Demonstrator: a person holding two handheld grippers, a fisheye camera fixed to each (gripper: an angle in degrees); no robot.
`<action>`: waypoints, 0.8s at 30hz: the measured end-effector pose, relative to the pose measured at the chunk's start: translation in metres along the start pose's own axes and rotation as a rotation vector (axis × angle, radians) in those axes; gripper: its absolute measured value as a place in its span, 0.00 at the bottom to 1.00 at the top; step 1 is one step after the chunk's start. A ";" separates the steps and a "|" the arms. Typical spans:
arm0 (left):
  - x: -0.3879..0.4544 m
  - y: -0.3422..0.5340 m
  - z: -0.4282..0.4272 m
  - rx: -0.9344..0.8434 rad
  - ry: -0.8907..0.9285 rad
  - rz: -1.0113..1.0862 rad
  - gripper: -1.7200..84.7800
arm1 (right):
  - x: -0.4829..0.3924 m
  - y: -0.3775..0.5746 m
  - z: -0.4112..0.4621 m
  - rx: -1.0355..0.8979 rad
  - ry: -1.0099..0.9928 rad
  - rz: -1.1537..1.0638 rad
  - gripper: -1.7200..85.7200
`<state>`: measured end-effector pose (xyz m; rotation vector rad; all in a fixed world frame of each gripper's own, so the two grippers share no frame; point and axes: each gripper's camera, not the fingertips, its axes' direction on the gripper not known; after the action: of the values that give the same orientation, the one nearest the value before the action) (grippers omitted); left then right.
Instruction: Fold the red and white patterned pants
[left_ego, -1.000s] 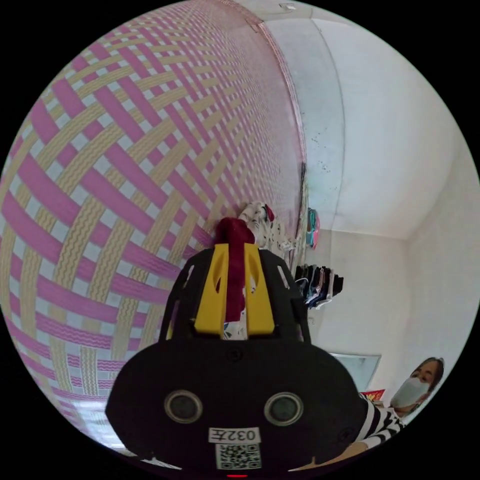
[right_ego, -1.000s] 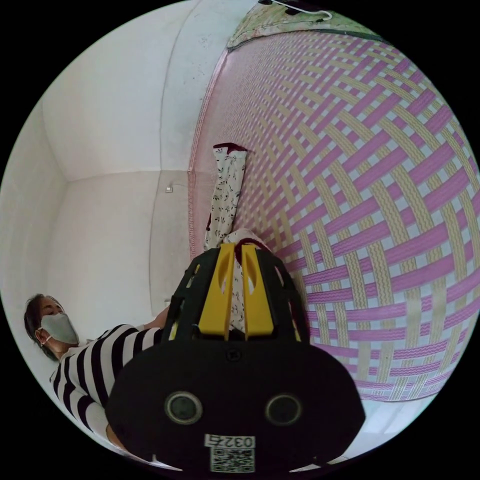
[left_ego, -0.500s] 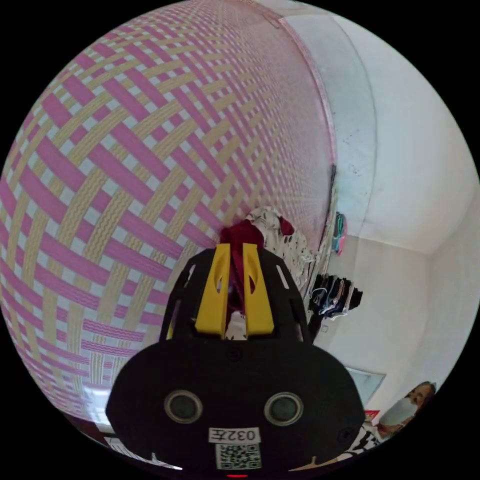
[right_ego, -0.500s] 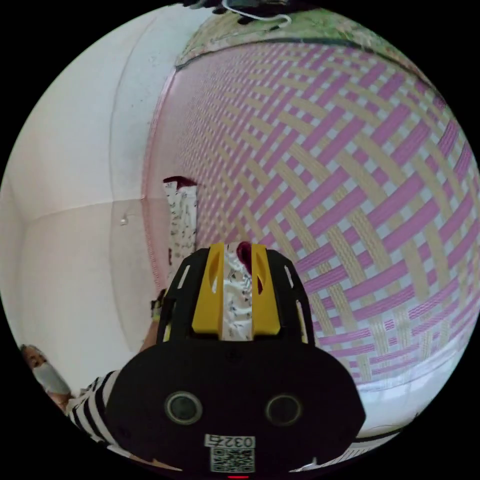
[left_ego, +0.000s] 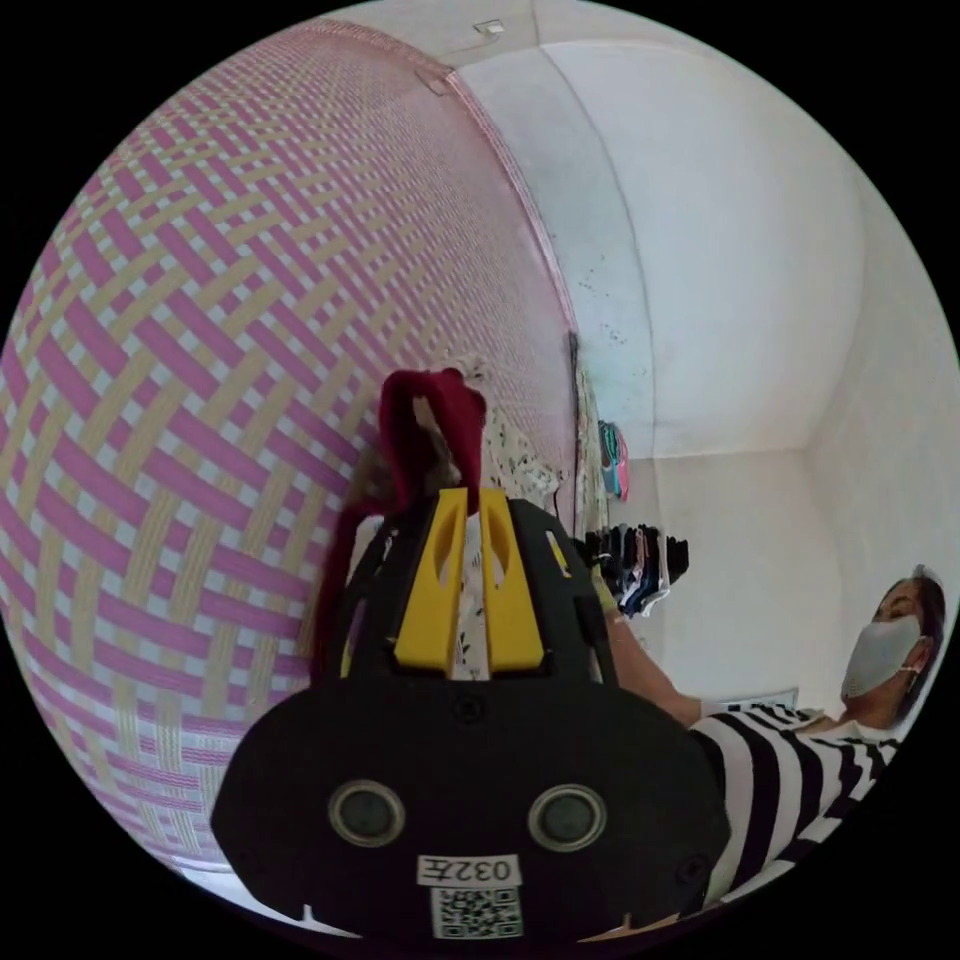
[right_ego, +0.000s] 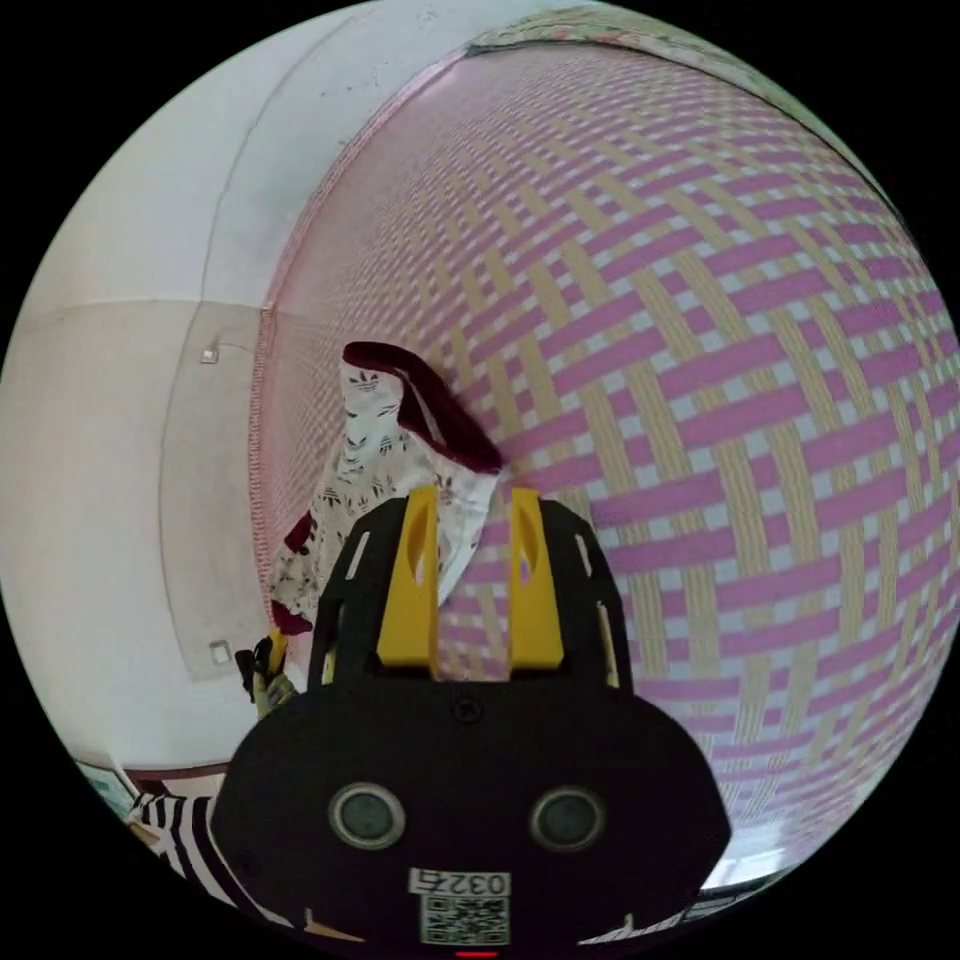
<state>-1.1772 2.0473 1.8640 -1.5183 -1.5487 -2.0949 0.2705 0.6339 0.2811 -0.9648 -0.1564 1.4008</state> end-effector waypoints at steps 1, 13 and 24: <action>-0.002 0.007 0.010 -0.036 0.017 -0.005 0.00 | -0.007 -0.010 0.008 -0.009 0.013 -0.011 0.10; -0.005 -0.004 0.039 0.097 -0.153 -0.008 0.00 | -0.009 0.046 -0.058 0.210 0.036 0.009 0.10; -0.039 -0.064 0.064 0.156 -0.157 -0.110 0.00 | -0.019 0.008 -0.043 0.138 -0.036 -0.041 0.13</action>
<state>-1.1568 2.1100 1.7908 -1.6097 -1.8429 -1.8950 0.2871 0.5961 0.2572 -0.8187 -0.1036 1.3735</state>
